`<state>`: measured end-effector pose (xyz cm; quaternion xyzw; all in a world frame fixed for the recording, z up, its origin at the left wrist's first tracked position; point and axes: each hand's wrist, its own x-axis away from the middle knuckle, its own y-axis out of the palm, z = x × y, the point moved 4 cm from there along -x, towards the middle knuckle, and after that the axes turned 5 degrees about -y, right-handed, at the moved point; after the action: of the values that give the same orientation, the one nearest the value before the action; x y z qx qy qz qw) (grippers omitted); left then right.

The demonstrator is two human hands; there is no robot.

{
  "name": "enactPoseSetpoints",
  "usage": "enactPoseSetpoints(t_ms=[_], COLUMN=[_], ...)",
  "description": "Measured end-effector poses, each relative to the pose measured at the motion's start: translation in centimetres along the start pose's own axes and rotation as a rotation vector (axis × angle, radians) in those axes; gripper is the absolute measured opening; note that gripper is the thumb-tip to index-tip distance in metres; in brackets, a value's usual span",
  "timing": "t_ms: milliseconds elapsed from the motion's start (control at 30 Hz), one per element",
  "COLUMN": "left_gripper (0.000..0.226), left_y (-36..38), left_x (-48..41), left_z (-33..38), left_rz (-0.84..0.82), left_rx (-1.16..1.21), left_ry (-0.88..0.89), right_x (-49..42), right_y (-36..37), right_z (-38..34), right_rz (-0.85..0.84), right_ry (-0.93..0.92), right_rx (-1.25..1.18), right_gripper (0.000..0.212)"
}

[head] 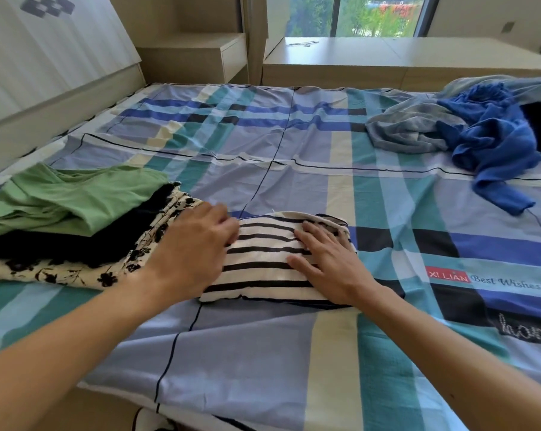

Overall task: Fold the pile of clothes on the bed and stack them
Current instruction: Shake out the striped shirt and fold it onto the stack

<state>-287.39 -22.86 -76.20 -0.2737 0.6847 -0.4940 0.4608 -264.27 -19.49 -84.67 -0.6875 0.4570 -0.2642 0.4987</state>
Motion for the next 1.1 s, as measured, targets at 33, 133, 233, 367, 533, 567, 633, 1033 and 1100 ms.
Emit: enactPoseSetpoints(t_ms=[33,133,233,367,533,567,633,1033,1100], left_gripper=[0.021,0.058,0.088,0.099,0.104,0.104,0.102,0.097,0.048], left_y=[0.1,3.2,7.9,9.4,9.4,9.2,8.3,6.7,6.3], left_x=[-0.4,-1.0,-0.4,-0.3,0.2,0.1,-0.1,1.6,1.5], left_z=[1.5,3.7,2.6,1.9,1.7,1.8,1.7,-1.8,-0.7], left_rz=[0.058,-0.111,-0.384,-0.438,-0.438,-0.442,-0.421,-0.657,-0.576], left_rx=[0.086,0.186,0.137,0.167,0.185,0.188,0.216,0.613,0.937], left_ry=[0.032,0.016,-0.047,-0.076,-0.101,-0.106,-0.153,-0.864,-0.902], right_x=[-0.5,-1.6,-1.7,-2.0,-1.7,-1.3,-0.6,0.0,0.4], right_y=[-0.5,0.0,1.3,0.6,-2.0,-2.5,-3.5,-3.2,-2.6], right_z=[-0.7,-1.4,0.7,4.4,6.6,6.7,7.0,3.9,2.9], right_rz=[0.073,0.054,-0.086,-0.117,0.243,0.339,0.456,-0.227,-0.17], right_ry=[-0.016,-0.038,0.027,0.118,0.196,0.223,0.304,0.566,0.549], right_rx=[-0.009,-0.117,-0.099,-0.055,-0.209,-0.167,-0.079,-0.358,-0.661], right_gripper=[0.08,0.081,0.076,0.064,0.048,0.044,0.037,0.049,0.032])
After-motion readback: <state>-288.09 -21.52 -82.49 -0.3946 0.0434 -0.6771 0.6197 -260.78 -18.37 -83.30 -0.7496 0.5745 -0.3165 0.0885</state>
